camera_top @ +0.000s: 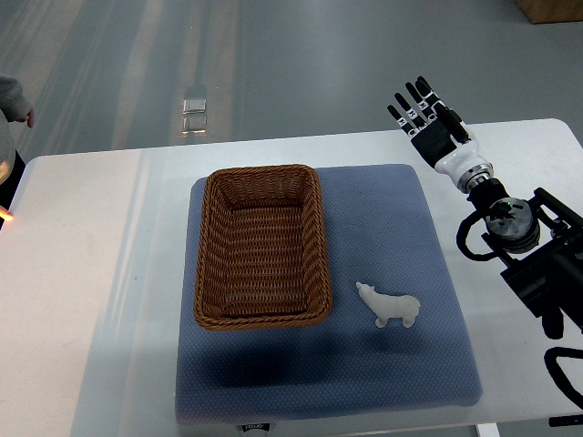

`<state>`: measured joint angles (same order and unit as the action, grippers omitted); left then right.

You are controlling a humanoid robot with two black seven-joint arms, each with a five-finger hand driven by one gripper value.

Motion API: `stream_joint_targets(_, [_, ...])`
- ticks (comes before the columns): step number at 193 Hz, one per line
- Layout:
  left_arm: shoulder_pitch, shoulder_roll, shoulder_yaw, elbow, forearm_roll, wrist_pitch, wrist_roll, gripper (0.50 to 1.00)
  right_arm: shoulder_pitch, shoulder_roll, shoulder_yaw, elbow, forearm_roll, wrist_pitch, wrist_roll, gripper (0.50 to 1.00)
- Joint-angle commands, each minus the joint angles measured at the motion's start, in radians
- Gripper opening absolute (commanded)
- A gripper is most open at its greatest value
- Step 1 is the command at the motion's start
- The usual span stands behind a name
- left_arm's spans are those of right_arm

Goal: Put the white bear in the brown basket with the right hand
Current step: 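Move the right hand down toward the white bear figurine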

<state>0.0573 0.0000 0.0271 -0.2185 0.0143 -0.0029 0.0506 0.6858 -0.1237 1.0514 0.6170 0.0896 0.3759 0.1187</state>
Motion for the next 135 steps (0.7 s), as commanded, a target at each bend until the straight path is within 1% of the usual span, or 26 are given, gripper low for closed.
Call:
stream_joint_targets(1, [-0.001,0.000,0.001,0.001,0.001,0.000,0.000,1.000,0.000,-0.002,-0.001,0.001,-0.001,0.000,-0.002,0.924])
stream_joint_targets(28, [-0.002,0.000,-0.001,0.001,-0.001,0.000,0.000,1.000,0.000,-0.008,-0.001,0.003,-0.002,0.003,-0.002,0.924])
stream_joint_targets(52, [-0.002,0.000,-0.001,-0.001,-0.001,0.000,0.000,1.000,0.005,-0.036,-0.005,0.013,-0.030,0.009,-0.005,0.924])
stream_joint_targets(71, [-0.004,0.000,-0.001,0.002,-0.001,0.001,0.000,1.000,0.012,-0.077,-0.021,0.061,-0.119,0.011,-0.036,0.924])
stream_joint_targets(80, [-0.004,0.000,-0.002,0.004,-0.001,0.001,0.000,1.000,0.021,-0.108,-0.033,0.095,-0.180,0.012,-0.051,0.924])
stream_joint_targets(103, [-0.019,0.000,-0.003,0.004,-0.001,0.000,0.000,1.000,0.057,-0.185,-0.076,0.187,-0.366,0.015,-0.063,0.924])
stream_joint_targets(109, [-0.019,0.000,-0.003,0.004,-0.001,0.000,0.000,1.000,0.072,-0.211,-0.091,0.205,-0.422,0.026,-0.068,0.924])
stream_joint_targets(120, [-0.020,0.000,-0.001,0.004,-0.001,0.000,0.000,1.000,0.109,-0.251,-0.120,0.234,-0.525,0.047,-0.094,0.924])
stream_joint_targets(135, [-0.028,0.000,-0.001,0.004,-0.001,0.000,0.000,1.000,0.176,-0.301,-0.182,0.286,-0.708,0.078,-0.149,0.924])
